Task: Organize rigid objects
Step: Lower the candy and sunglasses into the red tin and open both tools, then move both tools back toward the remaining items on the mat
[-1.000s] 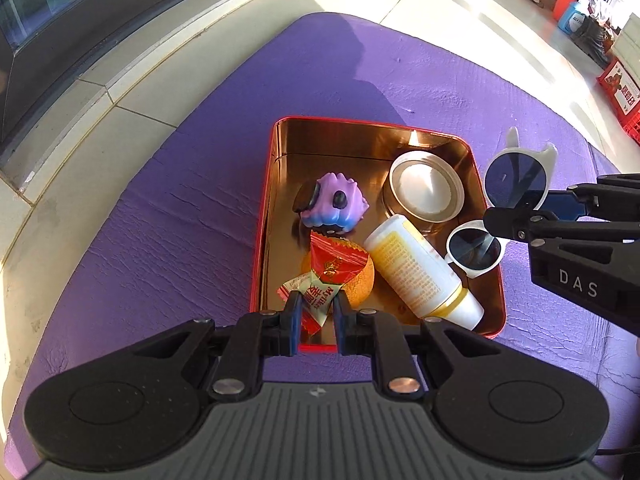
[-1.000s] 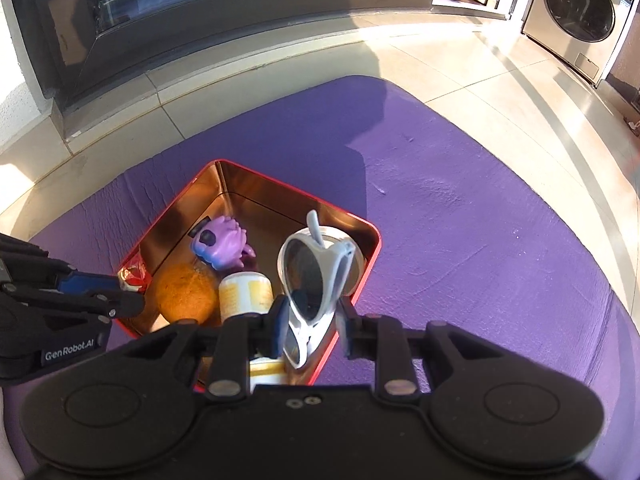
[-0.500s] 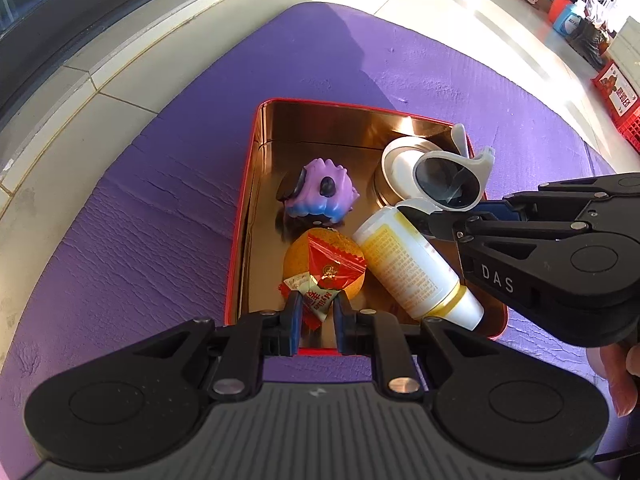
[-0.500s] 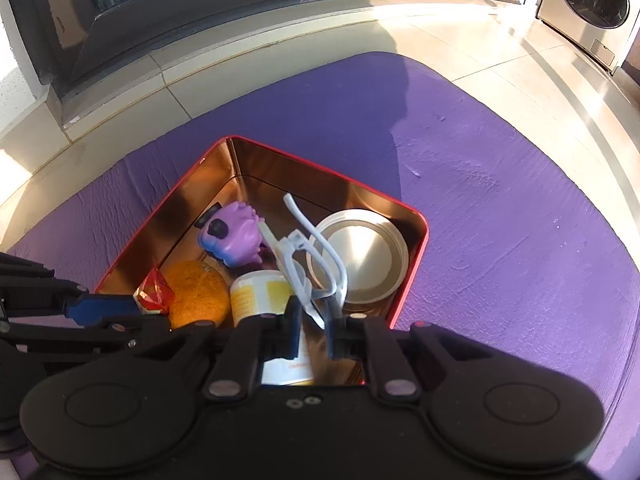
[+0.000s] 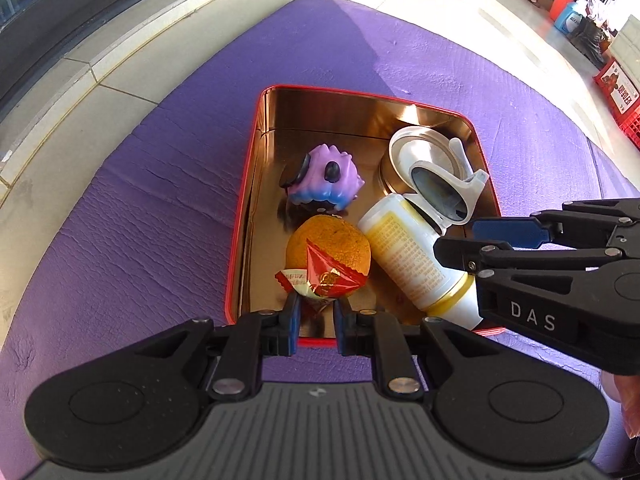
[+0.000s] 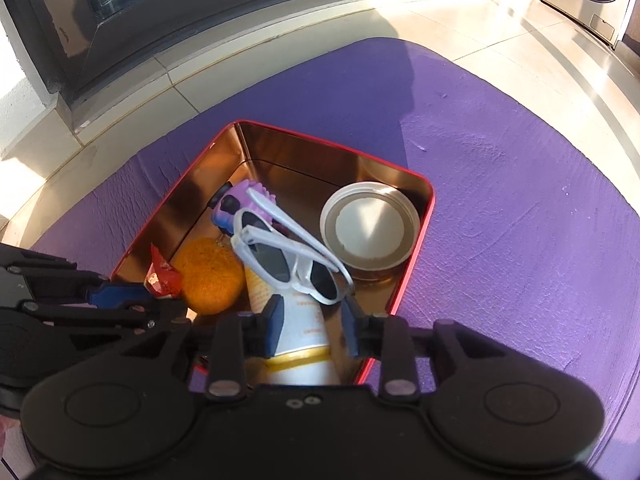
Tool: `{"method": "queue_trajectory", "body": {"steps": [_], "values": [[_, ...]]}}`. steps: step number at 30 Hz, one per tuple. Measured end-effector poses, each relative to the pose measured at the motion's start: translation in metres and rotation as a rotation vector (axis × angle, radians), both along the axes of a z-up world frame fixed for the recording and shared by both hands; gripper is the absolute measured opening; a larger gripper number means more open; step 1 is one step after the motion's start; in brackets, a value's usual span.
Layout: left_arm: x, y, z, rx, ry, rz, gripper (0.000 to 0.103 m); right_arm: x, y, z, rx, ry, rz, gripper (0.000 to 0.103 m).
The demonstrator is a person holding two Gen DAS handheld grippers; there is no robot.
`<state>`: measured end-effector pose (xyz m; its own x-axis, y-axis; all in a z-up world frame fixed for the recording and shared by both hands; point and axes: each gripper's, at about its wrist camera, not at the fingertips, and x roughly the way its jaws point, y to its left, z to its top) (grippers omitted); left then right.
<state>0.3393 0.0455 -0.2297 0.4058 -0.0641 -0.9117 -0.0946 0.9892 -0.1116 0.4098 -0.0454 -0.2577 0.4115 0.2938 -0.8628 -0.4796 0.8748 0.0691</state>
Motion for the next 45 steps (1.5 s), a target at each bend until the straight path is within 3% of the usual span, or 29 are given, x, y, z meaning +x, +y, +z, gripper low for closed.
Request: {"method": "queue_trajectory", "body": {"steps": [3,16,33,37,42,45], "values": [[-0.002,0.000,0.002,-0.007,0.000,0.006,0.018,-0.007,-0.003,0.002,0.003,0.002,0.000,0.036],[-0.021,-0.003,0.034,-0.051,-0.047,0.008,0.044,-0.036,-0.021,0.034,0.067,-0.016,-0.028,0.044],[-0.086,-0.007,0.108,-0.039,-0.149,-0.013,0.045,-0.099,-0.046,0.103,0.215,-0.080,-0.063,0.064],[-0.105,-0.007,0.123,-0.038,-0.173,-0.014,0.056,-0.115,-0.049,0.113,0.233,-0.093,-0.062,0.069],[-0.124,-0.009,0.134,-0.026,-0.189,-0.028,0.058,-0.136,-0.050,0.119,0.239,-0.109,-0.065,0.076],[-0.135,-0.009,0.137,-0.020,-0.195,-0.025,0.064,-0.148,-0.051,0.120,0.235,-0.125,-0.069,0.083]]}}
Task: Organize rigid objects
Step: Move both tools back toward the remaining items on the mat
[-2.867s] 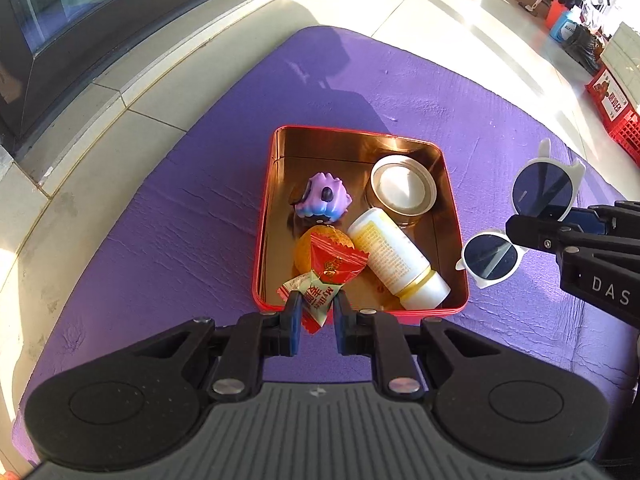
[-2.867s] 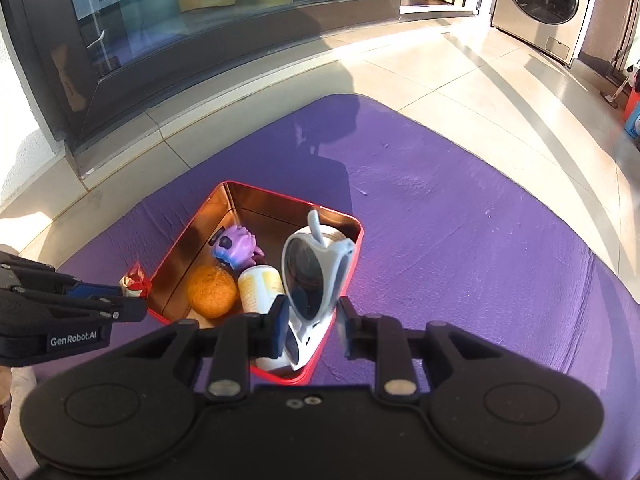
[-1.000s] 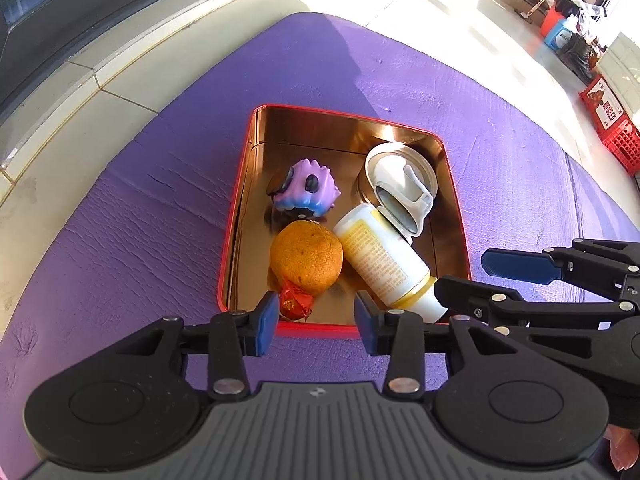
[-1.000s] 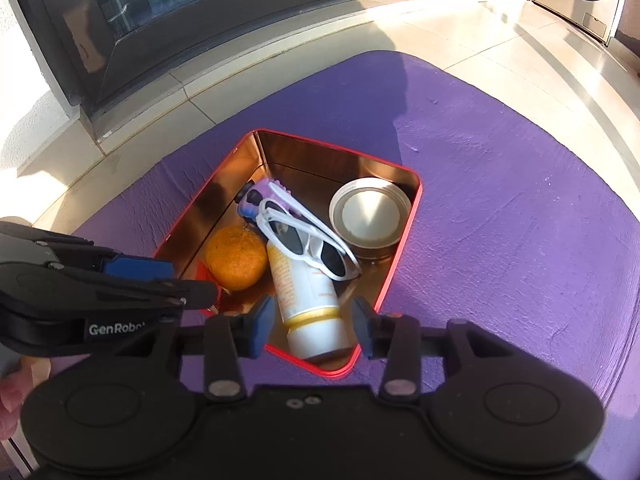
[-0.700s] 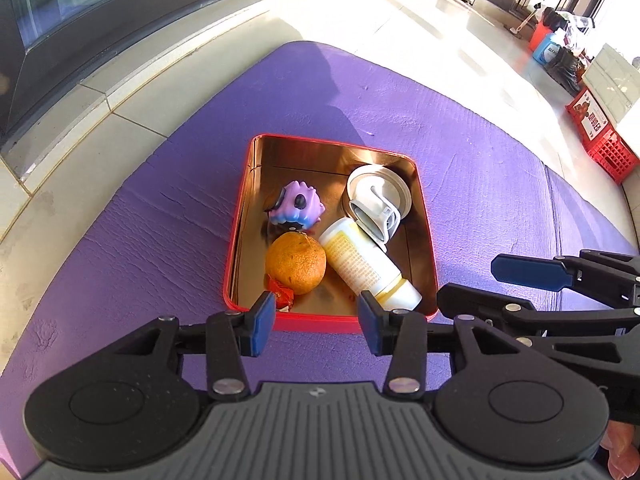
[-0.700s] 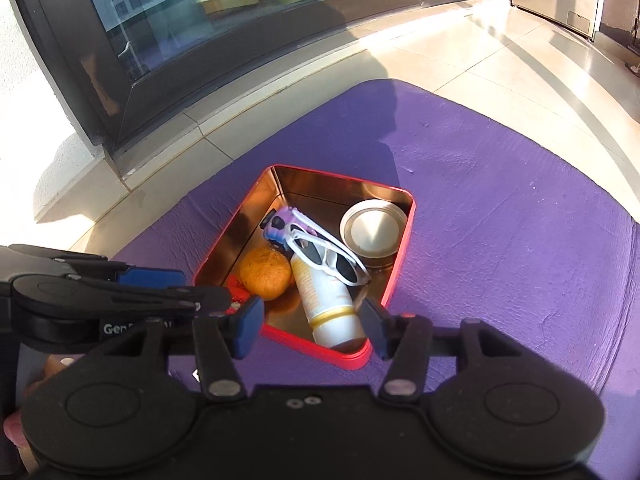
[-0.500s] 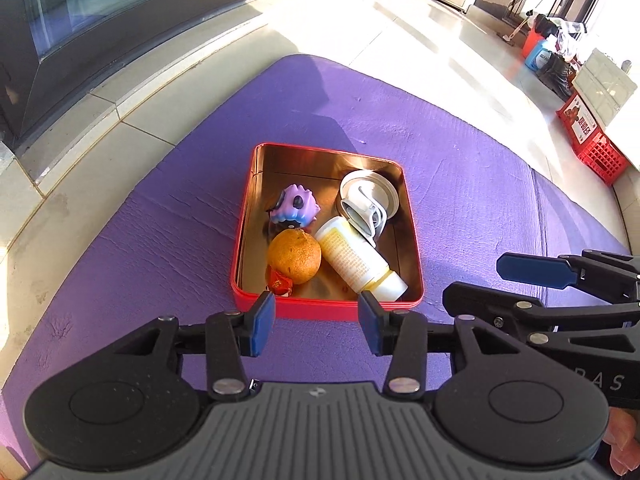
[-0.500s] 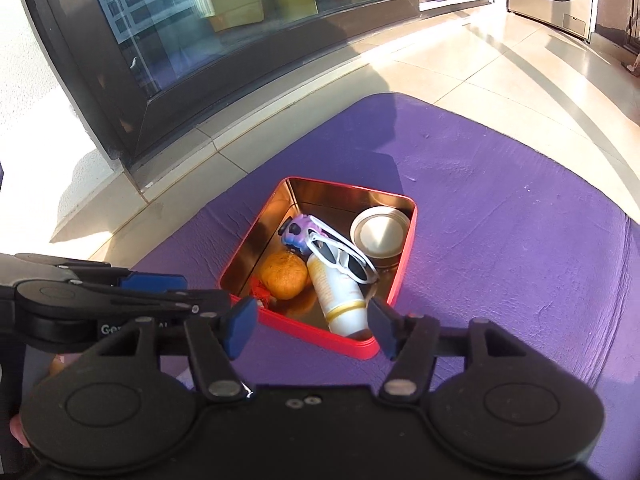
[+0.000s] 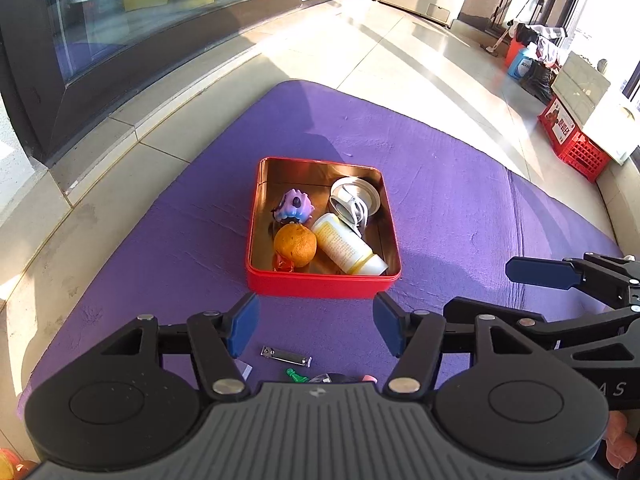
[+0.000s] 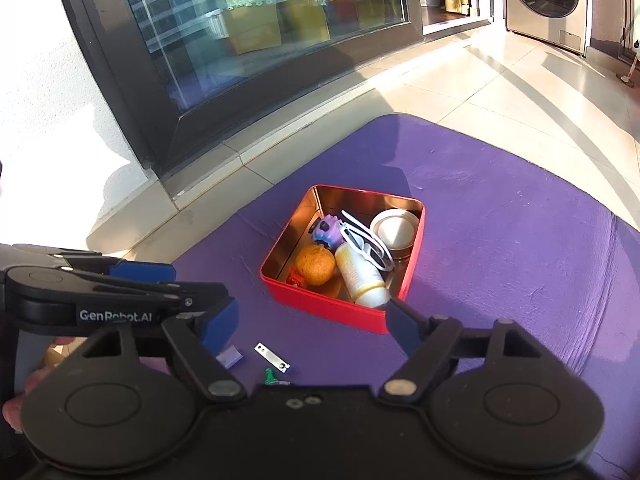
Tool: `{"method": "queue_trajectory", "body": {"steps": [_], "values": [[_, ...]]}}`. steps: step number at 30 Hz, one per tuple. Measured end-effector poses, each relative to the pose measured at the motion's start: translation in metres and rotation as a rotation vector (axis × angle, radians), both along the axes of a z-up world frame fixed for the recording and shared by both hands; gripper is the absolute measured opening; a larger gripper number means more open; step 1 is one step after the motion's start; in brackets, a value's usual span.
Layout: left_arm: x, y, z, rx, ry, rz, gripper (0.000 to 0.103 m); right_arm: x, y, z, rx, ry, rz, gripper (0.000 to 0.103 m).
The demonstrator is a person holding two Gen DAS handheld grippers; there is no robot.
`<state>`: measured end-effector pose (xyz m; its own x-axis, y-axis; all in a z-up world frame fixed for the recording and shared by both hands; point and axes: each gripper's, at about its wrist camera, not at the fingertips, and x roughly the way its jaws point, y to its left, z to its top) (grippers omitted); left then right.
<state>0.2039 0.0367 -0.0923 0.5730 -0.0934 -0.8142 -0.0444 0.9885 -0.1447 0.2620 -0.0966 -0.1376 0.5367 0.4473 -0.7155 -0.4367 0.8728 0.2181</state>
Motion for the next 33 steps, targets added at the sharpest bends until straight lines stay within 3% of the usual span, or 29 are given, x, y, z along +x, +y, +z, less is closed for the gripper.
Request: {"method": "queue_trajectory", "body": {"steps": [4,9,13,25,33], "values": [[-0.011,0.001,0.001,0.007,0.000,0.020,0.072,-0.011,-0.003,-0.001,0.021,0.010,-0.008,0.088],[-0.017,0.005,-0.002,-0.008,0.008,0.034,0.074,-0.024,-0.007,-0.007,0.032,0.027,-0.015,0.095],[-0.024,0.008,-0.007,-0.024,0.012,0.057,0.084,-0.034,-0.011,-0.013,0.038,0.032,-0.022,0.103],[-0.026,0.024,-0.052,-0.028,0.101,0.119,0.084,-0.051,-0.011,-0.057,-0.030,0.109,0.005,0.103],[-0.020,0.031,-0.098,0.050,0.189,0.108,0.084,-0.052,0.008,-0.093,-0.109,0.158,0.097,0.102]]}}
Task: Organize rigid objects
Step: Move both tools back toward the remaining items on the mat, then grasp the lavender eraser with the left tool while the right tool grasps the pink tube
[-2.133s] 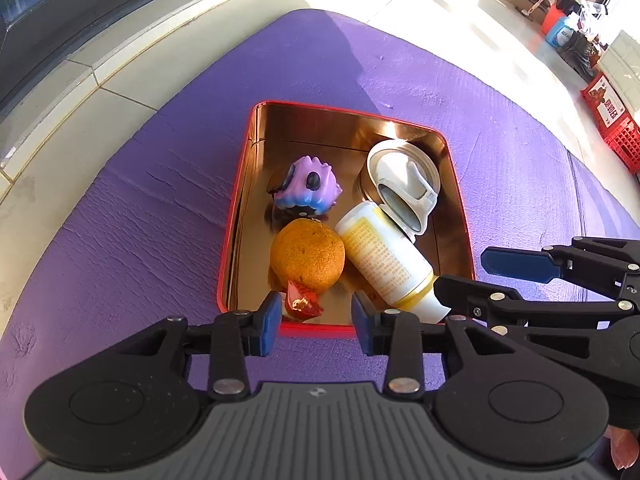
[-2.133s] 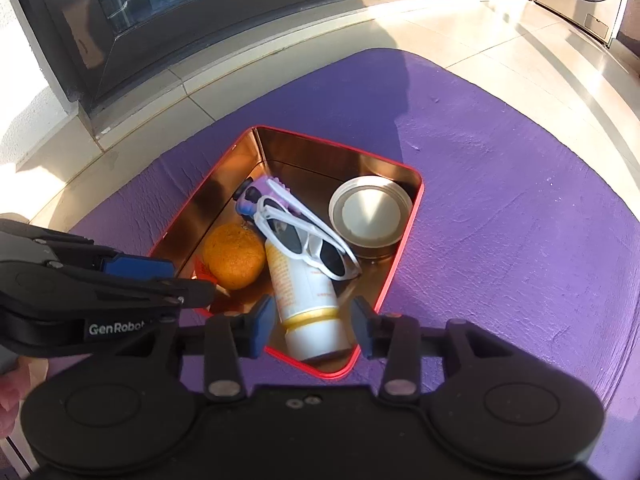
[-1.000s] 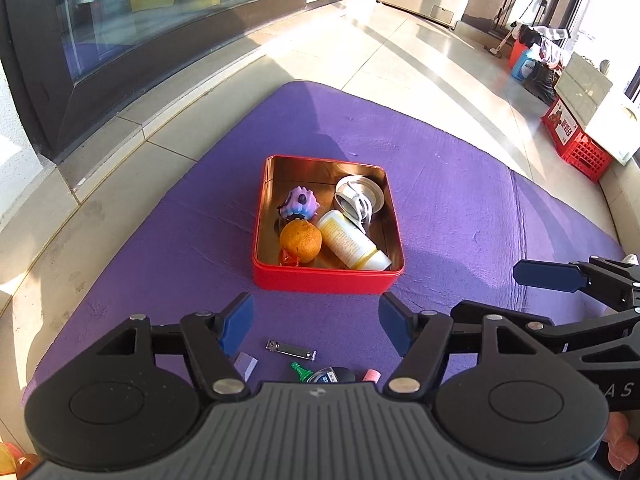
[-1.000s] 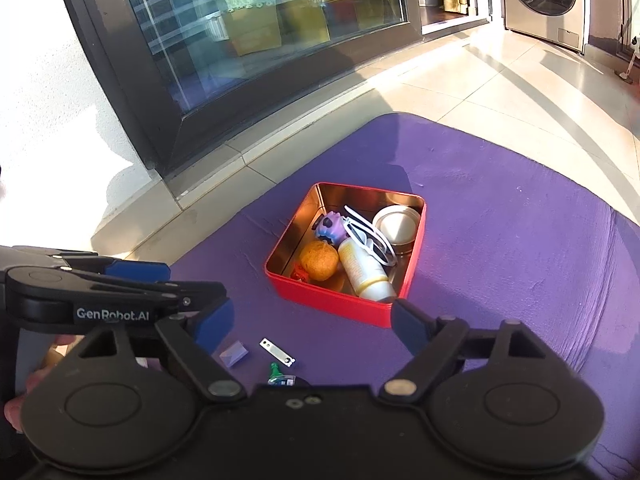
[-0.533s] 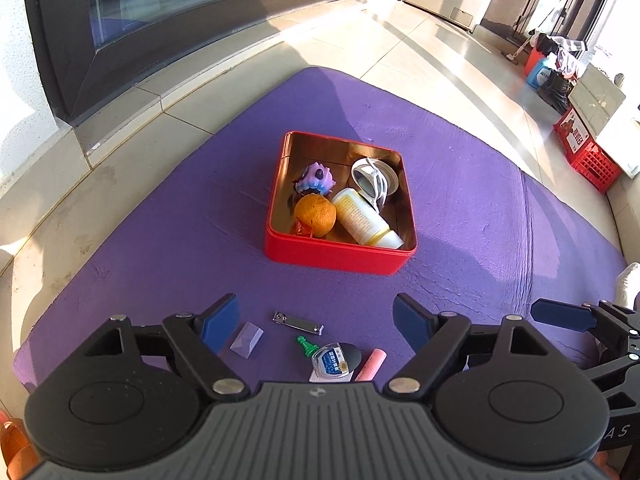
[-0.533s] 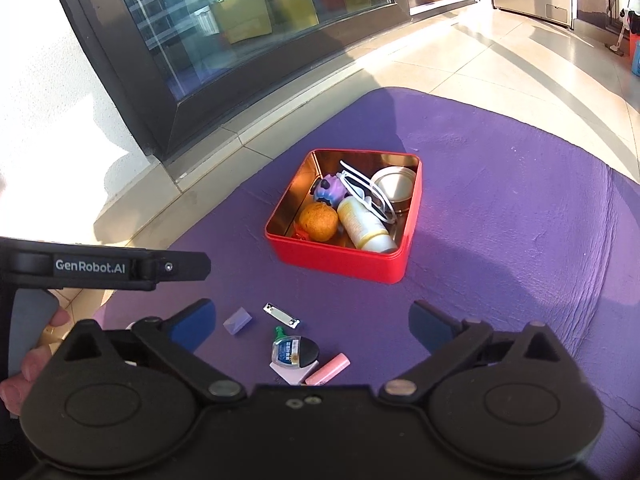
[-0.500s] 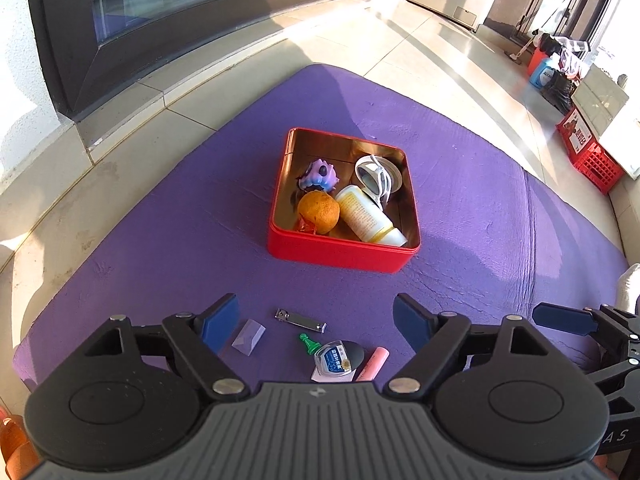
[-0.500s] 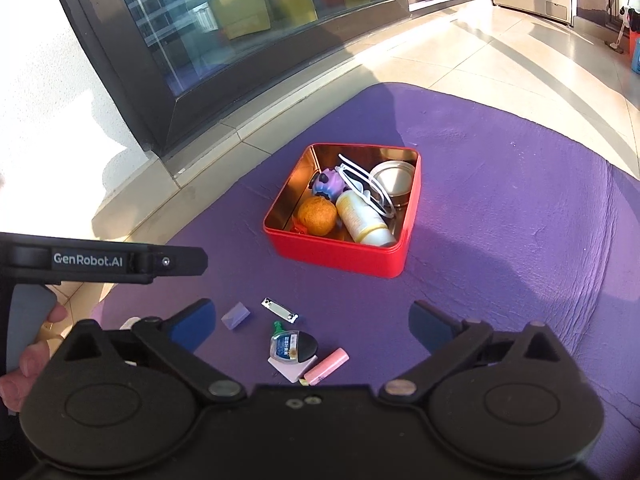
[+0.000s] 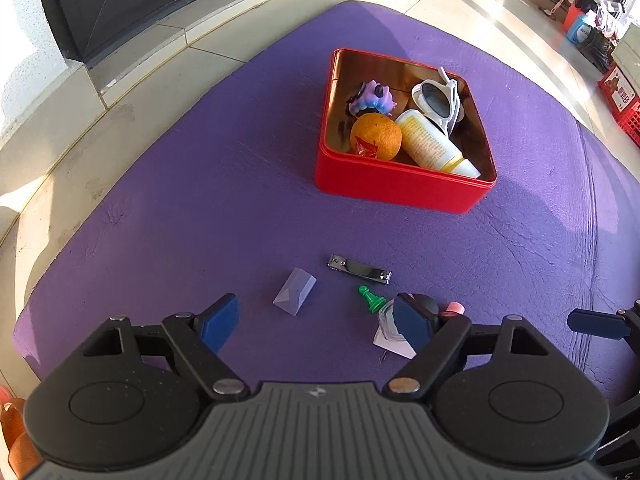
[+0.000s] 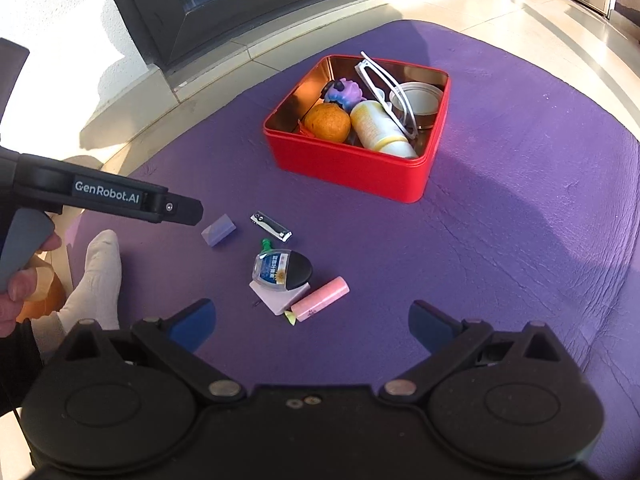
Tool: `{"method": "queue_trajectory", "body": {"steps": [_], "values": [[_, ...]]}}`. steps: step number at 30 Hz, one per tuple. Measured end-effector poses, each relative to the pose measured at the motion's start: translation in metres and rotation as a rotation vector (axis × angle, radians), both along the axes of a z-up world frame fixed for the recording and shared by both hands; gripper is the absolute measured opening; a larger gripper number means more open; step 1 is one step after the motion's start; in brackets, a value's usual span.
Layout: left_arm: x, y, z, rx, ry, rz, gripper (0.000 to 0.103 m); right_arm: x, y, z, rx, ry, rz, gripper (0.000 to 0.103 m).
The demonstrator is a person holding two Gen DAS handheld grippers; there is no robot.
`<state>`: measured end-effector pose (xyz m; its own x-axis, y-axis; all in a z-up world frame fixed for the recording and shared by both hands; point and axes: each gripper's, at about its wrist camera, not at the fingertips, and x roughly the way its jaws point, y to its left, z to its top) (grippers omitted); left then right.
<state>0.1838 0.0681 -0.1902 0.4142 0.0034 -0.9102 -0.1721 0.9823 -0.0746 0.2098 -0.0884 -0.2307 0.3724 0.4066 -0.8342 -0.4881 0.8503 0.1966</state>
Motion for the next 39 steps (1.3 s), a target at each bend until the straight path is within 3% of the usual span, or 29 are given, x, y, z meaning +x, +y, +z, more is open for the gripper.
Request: {"method": "queue_trajectory", "body": {"steps": [5,9,15,25,33,39], "values": [[0.008,0.012,-0.029,-0.065,0.064,0.041,0.084,0.002,0.018,-0.021,-0.049,0.002,0.105,0.098],[0.012,0.014,-0.048,-0.056,0.091,0.046,0.084,0.005,0.028,-0.035,-0.093,-0.015,0.198,0.094],[0.019,0.019,-0.071,-0.053,0.118,0.070,0.084,0.019,0.032,-0.053,-0.112,0.004,0.234,0.086],[0.029,0.021,-0.086,-0.012,0.108,0.065,0.083,0.030,0.041,-0.069,-0.130,0.009,0.289,0.076],[0.030,0.020,-0.084,0.028,0.080,0.060,0.059,0.026,0.046,-0.071,-0.149,-0.009,0.330,0.062],[0.029,0.024,-0.083,0.032,0.074,0.093,0.031,0.019,0.044,-0.070,-0.156,-0.024,0.326,0.059]]}}
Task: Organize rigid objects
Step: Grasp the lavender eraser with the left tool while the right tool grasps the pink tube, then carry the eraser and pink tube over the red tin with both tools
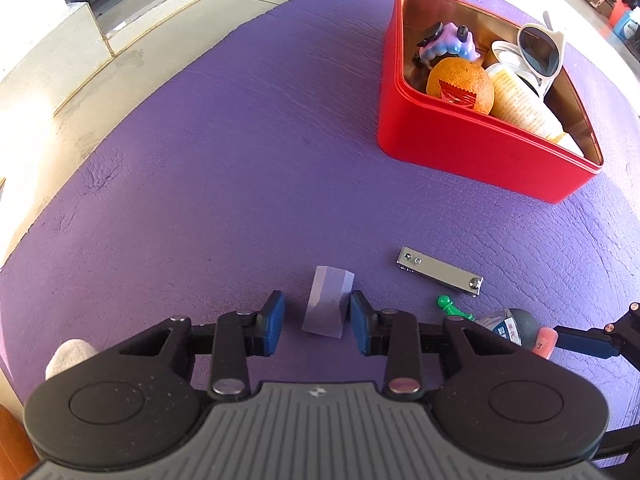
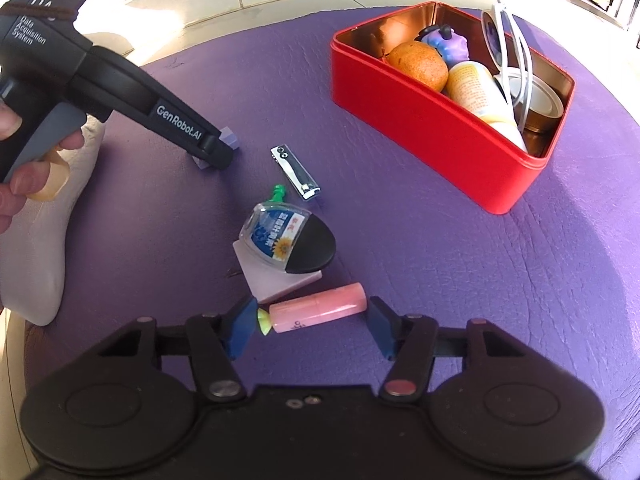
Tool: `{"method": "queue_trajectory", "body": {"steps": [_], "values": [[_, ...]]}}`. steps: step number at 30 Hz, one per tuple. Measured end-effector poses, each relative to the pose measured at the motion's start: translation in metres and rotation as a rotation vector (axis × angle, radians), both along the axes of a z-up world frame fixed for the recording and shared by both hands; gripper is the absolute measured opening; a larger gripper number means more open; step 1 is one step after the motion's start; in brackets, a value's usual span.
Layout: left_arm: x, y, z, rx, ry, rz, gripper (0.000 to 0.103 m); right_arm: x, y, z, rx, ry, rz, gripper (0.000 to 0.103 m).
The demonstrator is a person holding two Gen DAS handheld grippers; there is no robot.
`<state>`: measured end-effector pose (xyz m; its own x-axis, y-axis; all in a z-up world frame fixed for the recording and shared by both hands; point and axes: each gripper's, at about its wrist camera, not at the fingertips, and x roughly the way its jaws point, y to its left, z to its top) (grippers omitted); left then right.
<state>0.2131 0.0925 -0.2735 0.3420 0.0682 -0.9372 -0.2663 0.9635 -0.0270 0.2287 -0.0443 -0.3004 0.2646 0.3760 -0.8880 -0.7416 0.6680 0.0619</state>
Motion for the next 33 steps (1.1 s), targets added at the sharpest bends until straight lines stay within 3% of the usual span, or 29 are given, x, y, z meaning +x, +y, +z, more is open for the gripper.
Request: {"method": "queue_trajectory", "body": {"steps": [2,16,33], "values": [[0.000,0.003,0.001,-0.007,0.001,0.012,0.020,-0.001,-0.002,-0.001,-0.001,0.001,-0.017,0.059],[0.001,-0.007,0.017,-0.001,-0.003,-0.010,0.020,-0.001,-0.018,0.024,0.049,0.015,-0.163,0.059],[-0.005,-0.034,0.081,-0.041,-0.089,-0.076,0.020,0.000,-0.030,0.080,0.114,-0.034,-0.265,0.059]]}}
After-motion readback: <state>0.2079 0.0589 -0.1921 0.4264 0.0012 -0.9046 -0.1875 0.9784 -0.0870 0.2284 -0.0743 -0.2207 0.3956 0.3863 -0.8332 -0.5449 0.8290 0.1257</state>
